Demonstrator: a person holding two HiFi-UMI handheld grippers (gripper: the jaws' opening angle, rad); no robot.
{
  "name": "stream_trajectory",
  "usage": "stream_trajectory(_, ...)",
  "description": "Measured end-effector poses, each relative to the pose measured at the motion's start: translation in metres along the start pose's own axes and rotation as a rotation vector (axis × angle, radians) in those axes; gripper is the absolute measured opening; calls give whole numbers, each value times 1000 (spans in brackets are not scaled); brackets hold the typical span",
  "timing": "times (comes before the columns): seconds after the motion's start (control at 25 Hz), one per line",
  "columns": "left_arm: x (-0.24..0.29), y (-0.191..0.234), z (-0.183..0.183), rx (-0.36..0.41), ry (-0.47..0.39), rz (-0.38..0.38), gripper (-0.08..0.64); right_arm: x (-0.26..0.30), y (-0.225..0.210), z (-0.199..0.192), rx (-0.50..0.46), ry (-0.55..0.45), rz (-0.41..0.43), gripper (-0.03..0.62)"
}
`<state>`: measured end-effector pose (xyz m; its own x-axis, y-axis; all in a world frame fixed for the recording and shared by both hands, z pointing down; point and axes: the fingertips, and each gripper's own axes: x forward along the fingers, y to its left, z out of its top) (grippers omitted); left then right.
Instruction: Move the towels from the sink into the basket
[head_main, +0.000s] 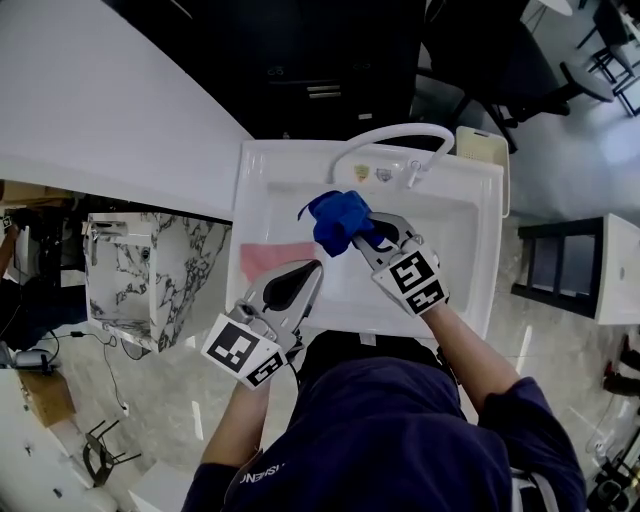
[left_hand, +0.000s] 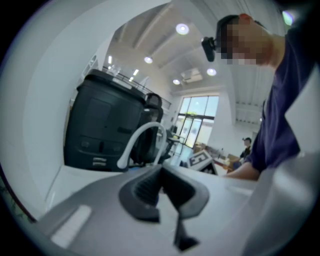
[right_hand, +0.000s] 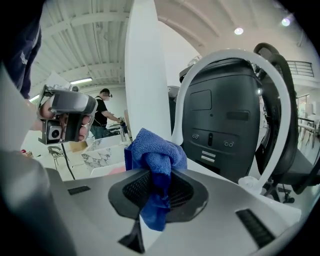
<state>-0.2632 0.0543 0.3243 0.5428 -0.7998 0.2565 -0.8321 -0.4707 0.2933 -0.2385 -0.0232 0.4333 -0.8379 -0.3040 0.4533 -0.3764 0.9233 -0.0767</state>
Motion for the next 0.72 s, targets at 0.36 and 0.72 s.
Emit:
stream_trajectory(0.36,35,-55,2,36,1,-29,3,-69,-24,-6,11,-55,-14,58)
stream_trajectory(0.72,59,-114,1,73,4,-39,3,-132,-43,-16,38,-116,-28,58)
